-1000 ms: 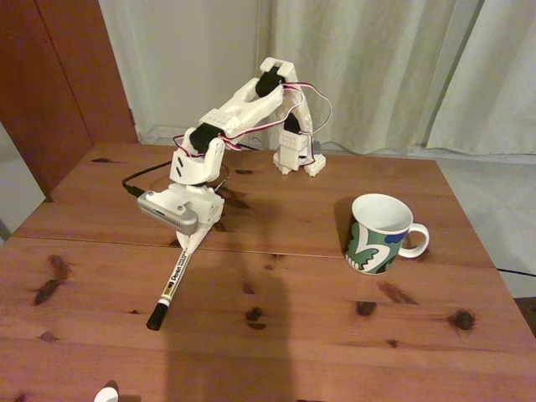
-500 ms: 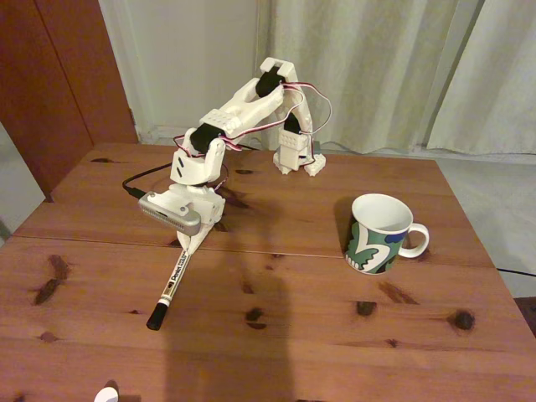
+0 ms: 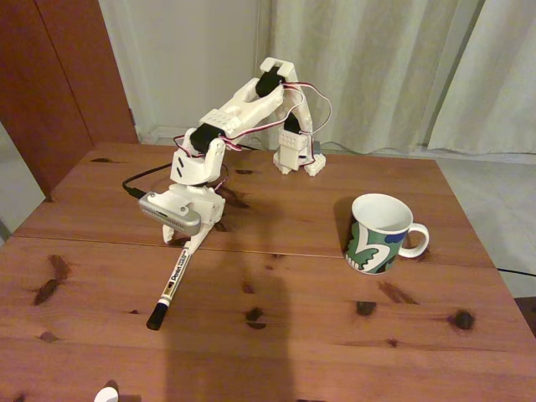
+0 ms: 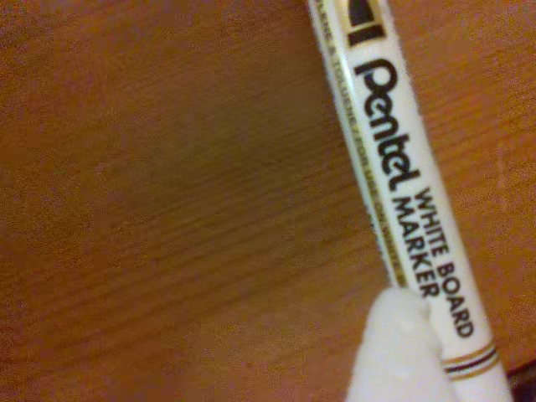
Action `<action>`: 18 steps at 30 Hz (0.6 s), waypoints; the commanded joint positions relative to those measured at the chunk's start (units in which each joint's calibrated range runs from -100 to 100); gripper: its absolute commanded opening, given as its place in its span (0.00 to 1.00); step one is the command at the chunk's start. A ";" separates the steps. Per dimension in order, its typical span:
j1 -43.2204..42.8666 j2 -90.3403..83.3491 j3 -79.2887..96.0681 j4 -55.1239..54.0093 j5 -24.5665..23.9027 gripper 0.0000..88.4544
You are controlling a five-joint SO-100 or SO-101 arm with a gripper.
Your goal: Clean up the desk and place the pens and markers into the cup
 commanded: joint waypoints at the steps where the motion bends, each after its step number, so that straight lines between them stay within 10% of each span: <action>1: 0.29 -0.56 -2.95 -0.56 0.51 0.26; 18: 0.29 5.56 -3.50 -4.17 0.19 0.20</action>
